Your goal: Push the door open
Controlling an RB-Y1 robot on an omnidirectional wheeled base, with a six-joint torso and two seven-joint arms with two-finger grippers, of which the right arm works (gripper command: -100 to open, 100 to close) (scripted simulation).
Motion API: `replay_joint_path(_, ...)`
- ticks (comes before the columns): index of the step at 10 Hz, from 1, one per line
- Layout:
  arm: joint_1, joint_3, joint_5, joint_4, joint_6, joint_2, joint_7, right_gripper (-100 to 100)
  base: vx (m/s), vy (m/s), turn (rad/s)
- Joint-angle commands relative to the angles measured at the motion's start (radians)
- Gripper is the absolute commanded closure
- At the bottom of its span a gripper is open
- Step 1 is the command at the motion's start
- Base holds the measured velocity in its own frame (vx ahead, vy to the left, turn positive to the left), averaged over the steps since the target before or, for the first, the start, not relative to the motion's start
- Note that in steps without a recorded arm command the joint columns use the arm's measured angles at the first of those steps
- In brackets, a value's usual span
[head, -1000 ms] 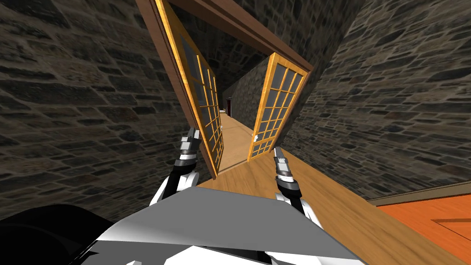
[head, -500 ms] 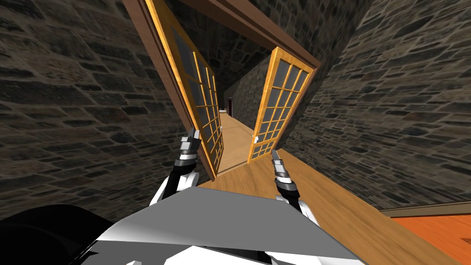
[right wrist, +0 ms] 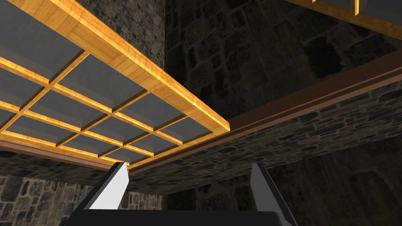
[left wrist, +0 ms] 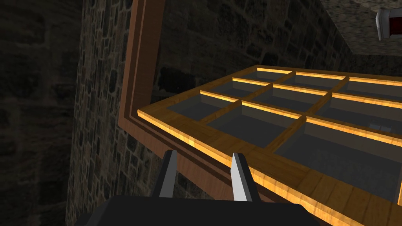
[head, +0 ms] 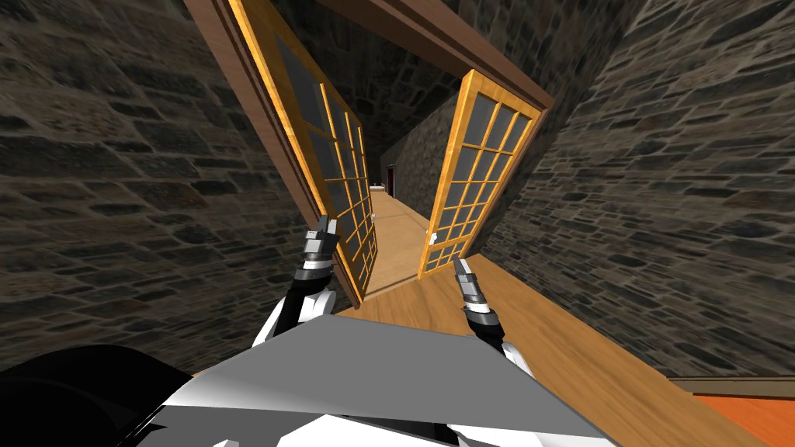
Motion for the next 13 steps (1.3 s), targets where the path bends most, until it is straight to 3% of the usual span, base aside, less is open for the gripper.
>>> replay_joint_path(1, -0.005, -0.006, 0.016, 0.027, -0.005, -0.004, 0.030, -100, 0.097, -0.068, 0.048)
replay_joint_path(13, -0.021, -0.050, 0.131, 0.251, -0.082, -0.006, 0.251, -100, 0.087, -0.075, 0.059)
